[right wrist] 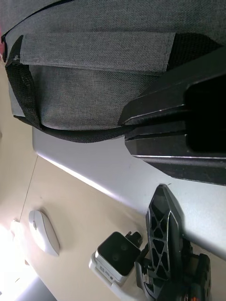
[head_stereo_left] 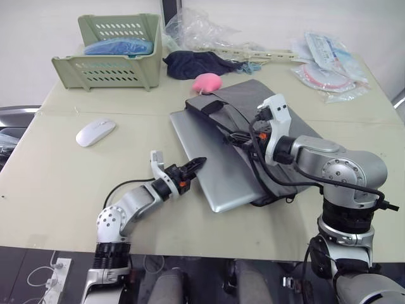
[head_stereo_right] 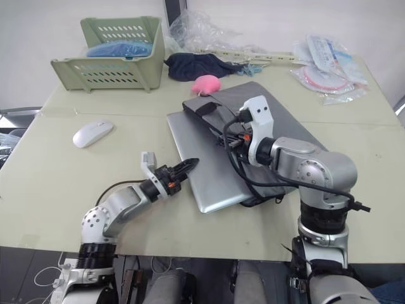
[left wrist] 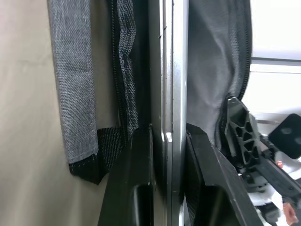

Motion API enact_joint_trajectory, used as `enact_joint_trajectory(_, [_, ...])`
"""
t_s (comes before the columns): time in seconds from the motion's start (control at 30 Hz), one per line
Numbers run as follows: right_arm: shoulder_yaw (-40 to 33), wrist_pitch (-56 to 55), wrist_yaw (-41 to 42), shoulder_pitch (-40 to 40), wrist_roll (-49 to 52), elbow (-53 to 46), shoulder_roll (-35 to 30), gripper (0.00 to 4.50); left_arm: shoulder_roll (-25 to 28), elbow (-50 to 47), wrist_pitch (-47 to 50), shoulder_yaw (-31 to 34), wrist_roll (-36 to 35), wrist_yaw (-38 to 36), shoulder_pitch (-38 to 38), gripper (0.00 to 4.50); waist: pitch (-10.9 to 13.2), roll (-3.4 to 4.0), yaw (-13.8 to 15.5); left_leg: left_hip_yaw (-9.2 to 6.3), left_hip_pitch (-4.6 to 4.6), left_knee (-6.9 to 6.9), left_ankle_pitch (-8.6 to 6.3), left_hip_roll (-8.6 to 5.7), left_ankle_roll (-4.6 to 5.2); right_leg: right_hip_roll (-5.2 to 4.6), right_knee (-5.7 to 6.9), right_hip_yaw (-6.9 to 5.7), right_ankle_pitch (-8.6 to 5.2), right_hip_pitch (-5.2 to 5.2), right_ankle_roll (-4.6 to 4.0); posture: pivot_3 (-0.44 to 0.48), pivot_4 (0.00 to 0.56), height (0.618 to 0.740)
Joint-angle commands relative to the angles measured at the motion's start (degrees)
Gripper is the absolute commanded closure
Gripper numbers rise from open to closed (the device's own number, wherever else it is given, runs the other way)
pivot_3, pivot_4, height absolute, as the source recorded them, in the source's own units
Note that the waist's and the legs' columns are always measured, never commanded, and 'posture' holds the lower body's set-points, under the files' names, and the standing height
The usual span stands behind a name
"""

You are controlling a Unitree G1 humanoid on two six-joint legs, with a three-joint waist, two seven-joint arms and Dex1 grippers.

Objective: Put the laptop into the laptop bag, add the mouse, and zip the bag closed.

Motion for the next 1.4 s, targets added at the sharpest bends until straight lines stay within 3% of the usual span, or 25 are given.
enact_joint_trajectory(0.03, [-1.51,0.33,-1.09,-0.98,1.90,-3.84,0.68,4.46,-2.75,-0.20,-0.75,-1.22,0.83,0.49,-3.16,4.14,0.00,0.00,0.29,-0.02,-0.03,0.03,0.00,0.00,0.00,0.00,0.00,0.00,0.00,0.00,0.00,0.000,0.150,0.740])
enact_joint_trajectory(0.43, [-3.17,5.95,-4.73,-0.17,3.81,-8.74,7.40,4.46,-13.23,4.59,-4.22,-1.45,10.98,2.90,-8.03,4.14,-0.01,0.00,1.03,-0.04,-0.11,0.01,0.00,0.04,0.00,0.11,-0.15,-0.04,0.02,0.00,0.03,0.000,0.150,0.740])
enact_joint_trajectory(1.17, [-8.04,15.44,-3.36,-0.48,8.63,-13.20,13.31,4.46,-14.04,11.22,2.58,3.52,16.91,-0.64,-13.36,4.14,-0.01,0.00,0.85,-0.09,-0.16,-0.03,0.01,0.08,0.00,0.17,-0.22,-0.09,0.02,-0.01,0.03,0.000,0.150,0.740])
enact_joint_trajectory(1.4, [-8.00,15.96,-2.00,1.03,12.26,-14.37,11.99,4.46,-14.14,12.72,3.41,5.14,18.05,-1.30,-14.87,4.14,-0.01,0.00,0.76,-0.10,-0.16,-0.04,0.01,0.08,0.00,0.17,-0.22,-0.09,0.02,-0.01,0.03,0.000,0.150,0.740])
